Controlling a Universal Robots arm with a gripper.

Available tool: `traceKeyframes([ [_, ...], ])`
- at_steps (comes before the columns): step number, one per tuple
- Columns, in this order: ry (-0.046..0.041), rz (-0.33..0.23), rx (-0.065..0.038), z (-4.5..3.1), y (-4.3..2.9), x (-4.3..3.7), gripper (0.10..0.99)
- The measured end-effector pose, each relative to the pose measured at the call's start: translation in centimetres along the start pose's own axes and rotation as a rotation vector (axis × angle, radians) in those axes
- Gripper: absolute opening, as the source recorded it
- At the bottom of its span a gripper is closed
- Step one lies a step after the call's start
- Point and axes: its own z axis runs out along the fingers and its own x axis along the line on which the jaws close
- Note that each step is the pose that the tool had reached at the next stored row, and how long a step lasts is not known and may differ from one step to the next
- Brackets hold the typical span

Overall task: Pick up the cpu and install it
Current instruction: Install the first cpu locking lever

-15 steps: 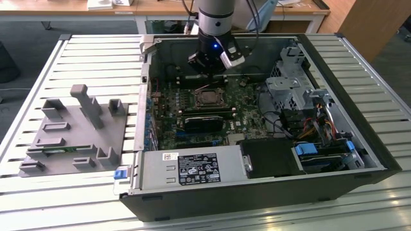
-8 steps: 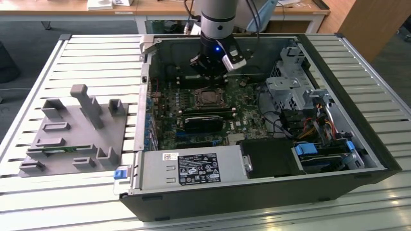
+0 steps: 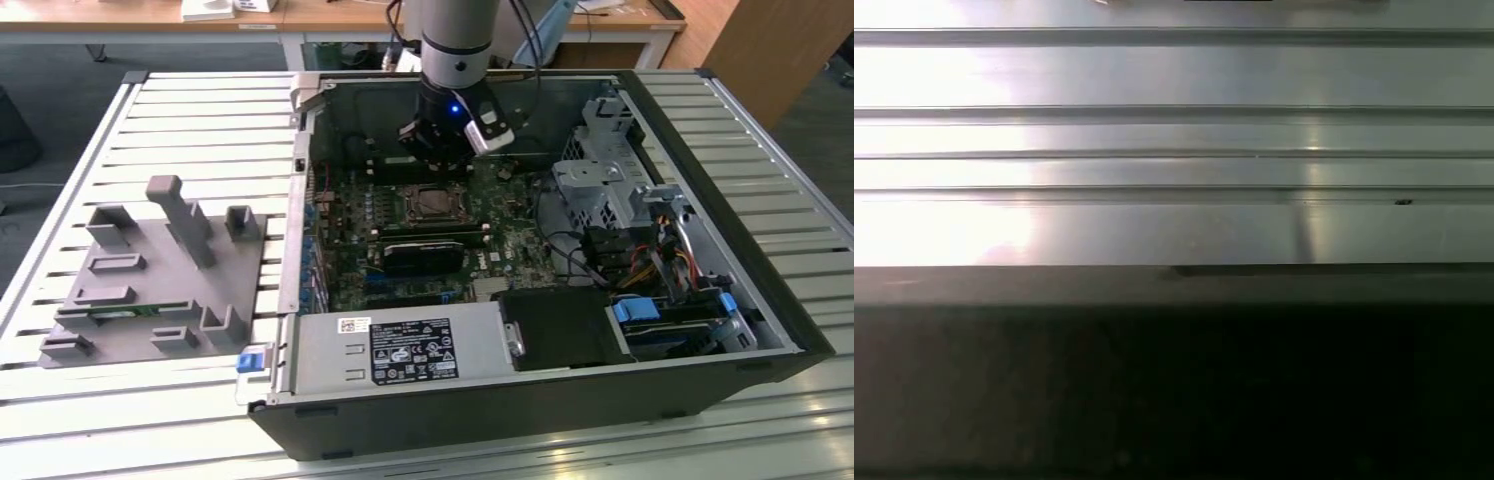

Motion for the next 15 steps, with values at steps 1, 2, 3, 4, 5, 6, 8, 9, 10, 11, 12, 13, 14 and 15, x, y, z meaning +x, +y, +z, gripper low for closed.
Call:
traceKeyframes([
  [1,0.0001,0.000,0.000,0.00,0.00,0.00,0.106],
  [2,0.0002,0.000,0.000,0.00,0.00,0.00,0.106],
  [3,0.0002,0.000,0.000,0.00,0.00,0.00,0.106],
  [4,0.0001,0.000,0.000,0.01,0.00,-0.01,0.106],
  [5,-0.0001,0.000,0.002,0.02,0.00,-0.01,0.106],
  [6,-0.0002,0.000,0.005,0.02,0.01,-0.01,0.106],
  [8,-0.0004,0.000,0.016,0.02,0.00,-0.01,0.106],
  [9,-0.0004,0.000,0.021,0.02,0.00,-0.01,0.106],
  [10,-0.0006,0.000,0.026,0.02,0.00,-0.01,0.106],
  [11,-0.0007,0.000,0.029,0.04,0.00,-0.01,0.106],
  [12,-0.0007,0.000,0.031,0.06,0.00,-0.01,0.106],
  [13,-0.0006,0.000,0.033,0.09,0.00,-0.01,0.106],
  [14,-0.0006,0.000,0.034,0.13,0.00,-0.01,0.106],
  [15,-0.0006,0.000,0.035,0.18,0.00,-0.01,0.106],
])
